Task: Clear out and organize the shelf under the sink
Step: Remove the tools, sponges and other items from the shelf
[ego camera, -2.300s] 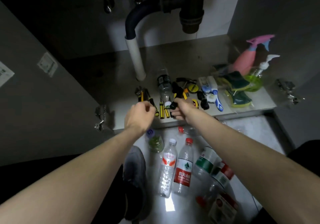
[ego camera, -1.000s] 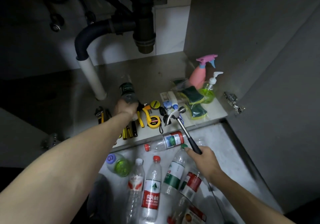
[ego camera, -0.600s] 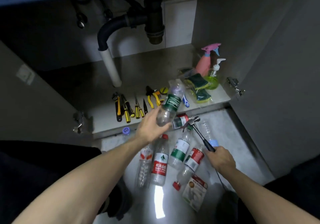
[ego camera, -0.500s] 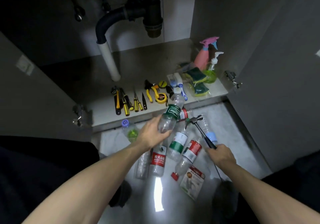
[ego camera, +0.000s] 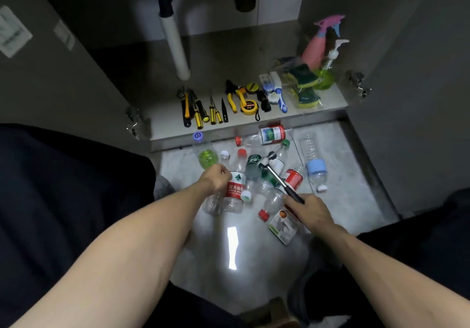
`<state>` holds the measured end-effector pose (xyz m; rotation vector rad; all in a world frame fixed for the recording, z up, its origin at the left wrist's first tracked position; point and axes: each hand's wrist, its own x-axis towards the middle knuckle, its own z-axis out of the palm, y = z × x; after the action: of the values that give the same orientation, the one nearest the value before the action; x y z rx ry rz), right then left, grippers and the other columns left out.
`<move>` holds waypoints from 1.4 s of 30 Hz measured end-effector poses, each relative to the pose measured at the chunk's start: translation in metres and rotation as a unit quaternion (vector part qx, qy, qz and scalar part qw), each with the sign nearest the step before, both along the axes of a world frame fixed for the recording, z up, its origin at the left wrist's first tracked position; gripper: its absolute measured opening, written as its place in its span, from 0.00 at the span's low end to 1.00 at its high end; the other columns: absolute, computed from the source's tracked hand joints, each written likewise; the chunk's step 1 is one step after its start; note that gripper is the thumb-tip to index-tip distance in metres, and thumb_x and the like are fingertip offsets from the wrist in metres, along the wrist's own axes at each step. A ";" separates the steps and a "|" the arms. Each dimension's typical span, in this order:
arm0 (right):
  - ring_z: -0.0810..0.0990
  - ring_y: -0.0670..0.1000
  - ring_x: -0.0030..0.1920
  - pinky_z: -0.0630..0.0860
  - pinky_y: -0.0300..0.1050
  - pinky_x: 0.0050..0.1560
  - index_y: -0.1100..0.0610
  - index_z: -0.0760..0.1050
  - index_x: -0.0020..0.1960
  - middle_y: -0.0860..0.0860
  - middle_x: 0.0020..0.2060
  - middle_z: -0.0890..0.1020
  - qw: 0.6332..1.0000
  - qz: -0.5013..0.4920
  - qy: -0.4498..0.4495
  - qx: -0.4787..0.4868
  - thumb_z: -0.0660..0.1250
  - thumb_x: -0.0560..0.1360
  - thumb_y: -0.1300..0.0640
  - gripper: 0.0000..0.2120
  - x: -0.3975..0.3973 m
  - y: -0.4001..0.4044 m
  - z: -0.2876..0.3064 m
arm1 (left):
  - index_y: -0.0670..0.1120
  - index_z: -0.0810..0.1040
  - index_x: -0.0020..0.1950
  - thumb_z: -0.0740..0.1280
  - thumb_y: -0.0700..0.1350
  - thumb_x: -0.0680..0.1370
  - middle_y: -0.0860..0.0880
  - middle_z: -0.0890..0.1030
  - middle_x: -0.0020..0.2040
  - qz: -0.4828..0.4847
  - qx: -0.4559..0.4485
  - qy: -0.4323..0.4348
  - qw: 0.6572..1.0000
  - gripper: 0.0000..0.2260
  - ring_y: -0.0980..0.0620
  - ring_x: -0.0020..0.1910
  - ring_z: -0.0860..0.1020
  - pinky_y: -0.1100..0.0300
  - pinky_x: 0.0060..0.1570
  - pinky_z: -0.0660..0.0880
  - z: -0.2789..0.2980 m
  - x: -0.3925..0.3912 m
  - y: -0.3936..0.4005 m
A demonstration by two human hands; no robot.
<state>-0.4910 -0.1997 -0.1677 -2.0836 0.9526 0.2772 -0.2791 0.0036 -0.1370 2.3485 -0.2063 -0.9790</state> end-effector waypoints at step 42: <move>0.82 0.51 0.48 0.79 0.56 0.57 0.52 0.80 0.46 0.49 0.44 0.84 0.981 0.177 -0.074 0.022 0.65 0.81 0.52 0.08 0.253 0.023 0.051 | 0.47 0.81 0.49 0.61 0.54 0.79 0.45 0.83 0.48 0.112 0.165 -0.210 0.957 0.13 0.44 0.44 0.78 0.56 0.44 0.73 0.021 0.147 0.040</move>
<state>-0.2385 -0.1768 -0.1167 -2.1910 0.4786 0.3167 -0.1320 0.0439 -0.1161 2.7937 0.0711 -0.4207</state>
